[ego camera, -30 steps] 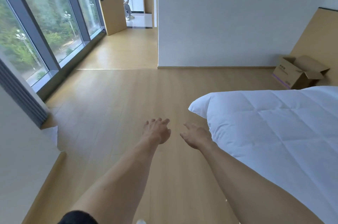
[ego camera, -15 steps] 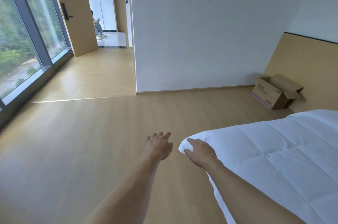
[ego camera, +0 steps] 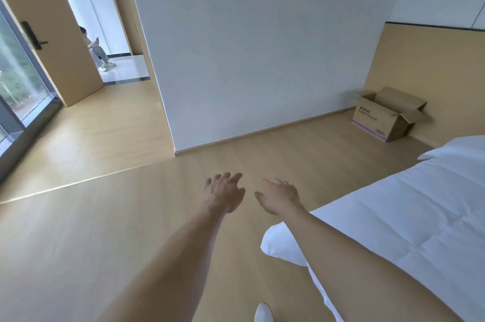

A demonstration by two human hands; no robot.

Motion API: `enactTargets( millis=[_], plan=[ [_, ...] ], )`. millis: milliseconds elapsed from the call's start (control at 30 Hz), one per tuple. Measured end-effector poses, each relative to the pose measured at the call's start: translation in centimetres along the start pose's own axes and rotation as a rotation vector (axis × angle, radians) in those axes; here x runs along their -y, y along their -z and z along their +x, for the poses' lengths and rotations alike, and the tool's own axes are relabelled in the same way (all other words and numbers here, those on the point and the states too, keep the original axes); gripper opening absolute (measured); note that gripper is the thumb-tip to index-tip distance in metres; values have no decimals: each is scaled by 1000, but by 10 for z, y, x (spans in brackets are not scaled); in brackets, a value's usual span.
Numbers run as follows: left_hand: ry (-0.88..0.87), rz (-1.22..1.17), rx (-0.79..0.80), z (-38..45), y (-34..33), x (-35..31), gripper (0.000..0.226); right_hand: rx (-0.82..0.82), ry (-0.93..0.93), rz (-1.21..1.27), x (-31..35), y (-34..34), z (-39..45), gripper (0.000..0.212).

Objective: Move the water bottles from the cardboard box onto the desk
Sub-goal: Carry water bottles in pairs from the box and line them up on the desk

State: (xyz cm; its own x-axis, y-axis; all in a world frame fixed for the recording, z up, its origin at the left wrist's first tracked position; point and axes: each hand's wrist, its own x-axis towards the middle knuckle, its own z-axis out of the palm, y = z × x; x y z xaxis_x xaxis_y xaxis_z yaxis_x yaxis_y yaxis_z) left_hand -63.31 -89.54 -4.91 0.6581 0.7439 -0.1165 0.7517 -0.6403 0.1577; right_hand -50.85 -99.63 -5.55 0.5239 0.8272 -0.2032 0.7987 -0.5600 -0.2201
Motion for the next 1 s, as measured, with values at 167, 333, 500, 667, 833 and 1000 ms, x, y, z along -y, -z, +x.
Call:
enactTargets(
  millis=[167,333,500,667,833,1000],
  plan=[
    [28,48,21,124,23,9,54,-1,-7,29,-2,27,128,52],
    [25,41,40,241,38,1,53,11,-39,50,-19,58,234,50],
    [-5,35,96,339,30,-11,53,41,-93,52,-45,69,313,50],
    [-89,11,121,438,25,-30,54,47,-201,61,-79,81,395,49],
    [-212,7,146,552,26,-47,53,23,-323,50,-109,96,486,53],
    [-328,0,197,671,39,-56,53,15,-448,44,-125,124,581,51]
  ],
)
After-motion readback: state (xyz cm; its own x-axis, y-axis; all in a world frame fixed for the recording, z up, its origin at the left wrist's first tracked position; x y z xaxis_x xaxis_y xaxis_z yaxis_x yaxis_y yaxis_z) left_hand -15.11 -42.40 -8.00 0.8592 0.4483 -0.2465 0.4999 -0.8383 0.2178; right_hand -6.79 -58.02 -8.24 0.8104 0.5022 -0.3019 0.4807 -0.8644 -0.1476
